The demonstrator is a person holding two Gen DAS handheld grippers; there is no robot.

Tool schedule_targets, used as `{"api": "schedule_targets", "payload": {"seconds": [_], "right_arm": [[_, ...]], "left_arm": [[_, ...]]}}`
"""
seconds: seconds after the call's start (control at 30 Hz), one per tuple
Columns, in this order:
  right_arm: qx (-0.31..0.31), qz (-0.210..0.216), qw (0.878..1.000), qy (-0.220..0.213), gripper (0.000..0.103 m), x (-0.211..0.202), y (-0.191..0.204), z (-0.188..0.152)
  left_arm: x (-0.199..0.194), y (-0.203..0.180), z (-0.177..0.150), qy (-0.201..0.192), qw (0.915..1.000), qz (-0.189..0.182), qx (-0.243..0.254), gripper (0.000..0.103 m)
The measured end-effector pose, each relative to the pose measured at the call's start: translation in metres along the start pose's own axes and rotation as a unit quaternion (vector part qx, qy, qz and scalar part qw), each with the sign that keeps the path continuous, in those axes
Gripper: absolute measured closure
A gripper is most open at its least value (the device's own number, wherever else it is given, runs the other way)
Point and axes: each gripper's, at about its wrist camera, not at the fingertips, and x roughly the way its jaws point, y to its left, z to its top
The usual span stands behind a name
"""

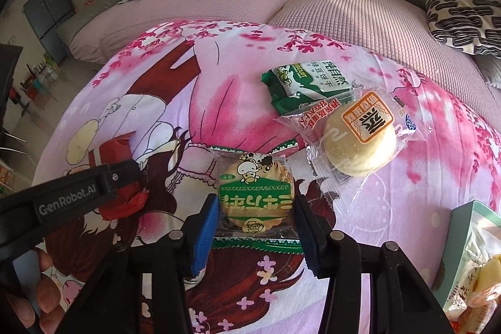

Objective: Organize snacks
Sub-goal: 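Grasp the white-striped red pack with the left tool while the right tool grasps the green cookie packet, lift both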

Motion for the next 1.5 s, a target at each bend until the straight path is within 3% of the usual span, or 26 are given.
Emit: {"api": "schedule_targets", "payload": {"seconds": [0.6,1.03,1.5], "right_arm": [[0.021,0.008,1.000,-0.020,0.053,-0.043,-0.013,-0.017],[0.051,0.000,0.998,-0.044,0.053,-0.089,-0.034,-0.043],[0.128,-0.049,0.988,-0.075,0.052,-0.142,-0.096,-0.078]], "left_arm": [[-0.032,-0.014,-0.017,-0.020,0.9990,-0.030,0.025,0.062],[-0.065,-0.041,-0.034,-0.051,0.9951,-0.042,0.074,0.062],[-0.097,-0.109,-0.067,-0.081,0.9781,-0.078,0.175,0.062]]}}
